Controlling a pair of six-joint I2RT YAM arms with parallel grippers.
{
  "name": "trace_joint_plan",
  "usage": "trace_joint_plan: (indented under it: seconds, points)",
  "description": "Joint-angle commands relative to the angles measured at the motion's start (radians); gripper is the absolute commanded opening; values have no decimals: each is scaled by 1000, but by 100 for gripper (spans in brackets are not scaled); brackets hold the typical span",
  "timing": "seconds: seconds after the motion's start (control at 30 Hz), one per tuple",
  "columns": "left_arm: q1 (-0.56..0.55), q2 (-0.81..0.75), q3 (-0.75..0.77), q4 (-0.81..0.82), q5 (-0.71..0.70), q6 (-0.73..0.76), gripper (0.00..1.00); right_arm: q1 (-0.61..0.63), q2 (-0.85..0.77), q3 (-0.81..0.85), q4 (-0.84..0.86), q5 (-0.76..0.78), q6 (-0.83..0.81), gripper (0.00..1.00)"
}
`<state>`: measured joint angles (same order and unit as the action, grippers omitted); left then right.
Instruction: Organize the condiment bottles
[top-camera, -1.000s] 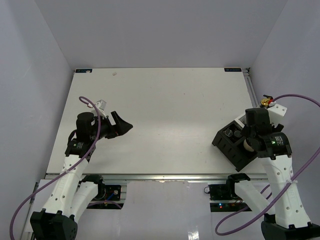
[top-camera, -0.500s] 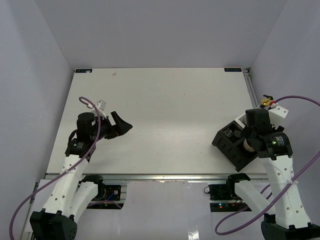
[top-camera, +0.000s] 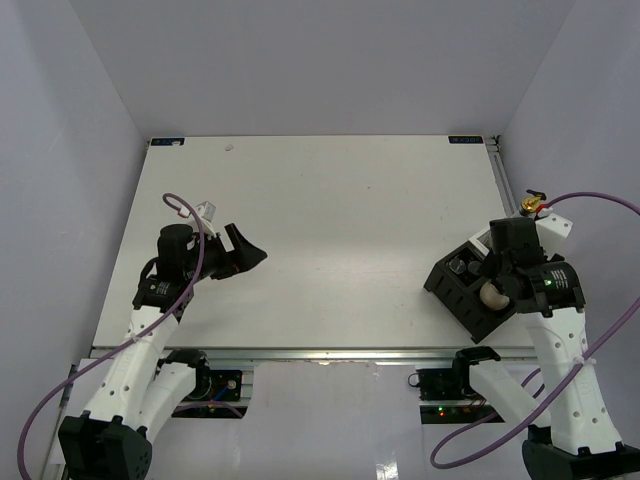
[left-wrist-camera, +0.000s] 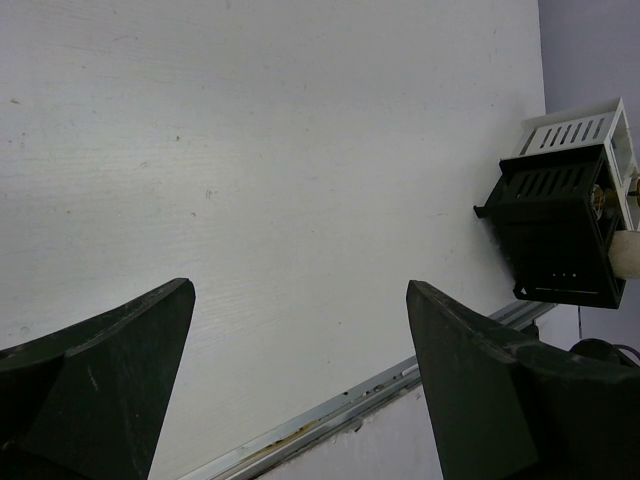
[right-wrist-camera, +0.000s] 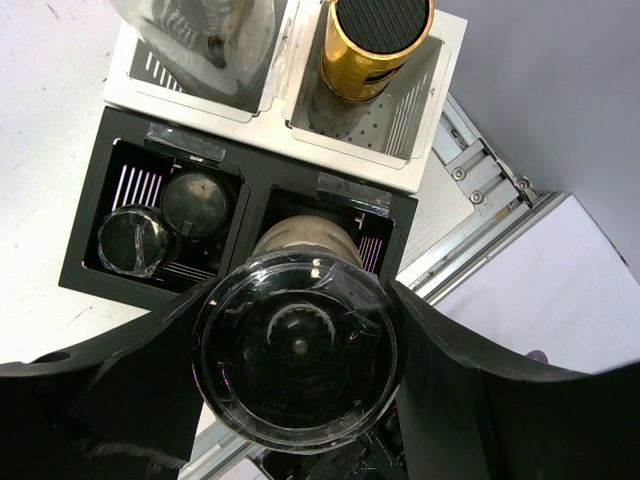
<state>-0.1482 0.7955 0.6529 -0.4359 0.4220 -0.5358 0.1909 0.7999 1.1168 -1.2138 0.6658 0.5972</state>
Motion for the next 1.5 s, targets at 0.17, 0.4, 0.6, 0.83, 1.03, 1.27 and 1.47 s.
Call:
trace_joint_plan:
  seconds: [0.17, 0.4, 0.6, 0.83, 1.03, 1.27, 1.47]
  points:
    - [-15, -17, 2, -11, -27, -3, 98, -1, -6, 21, 36, 12, 38, 8]
    - [-25, -29, 7, -18, -37, -4, 98, -1, -36, -78, 105, 24, 25, 11]
    - [-27, -27, 10, -23, -43, -1, 98, -1, -38, -138, 152, 14, 29, 17]
    - [-28, -30, 10, -19, -41, 5, 98, -1, -40, -199, 203, -8, 40, 53]
    - [-28, -16, 13, -23, -38, 9, 98, -1, -31, -230, 230, -18, 48, 60]
    - [-28, -11, 13, -18, -44, 8, 98, -1, -8, -243, 248, -23, 42, 71]
    - [-28, -11, 11, -21, -48, 5, 98, 0, 3, -219, 251, -27, 24, 82]
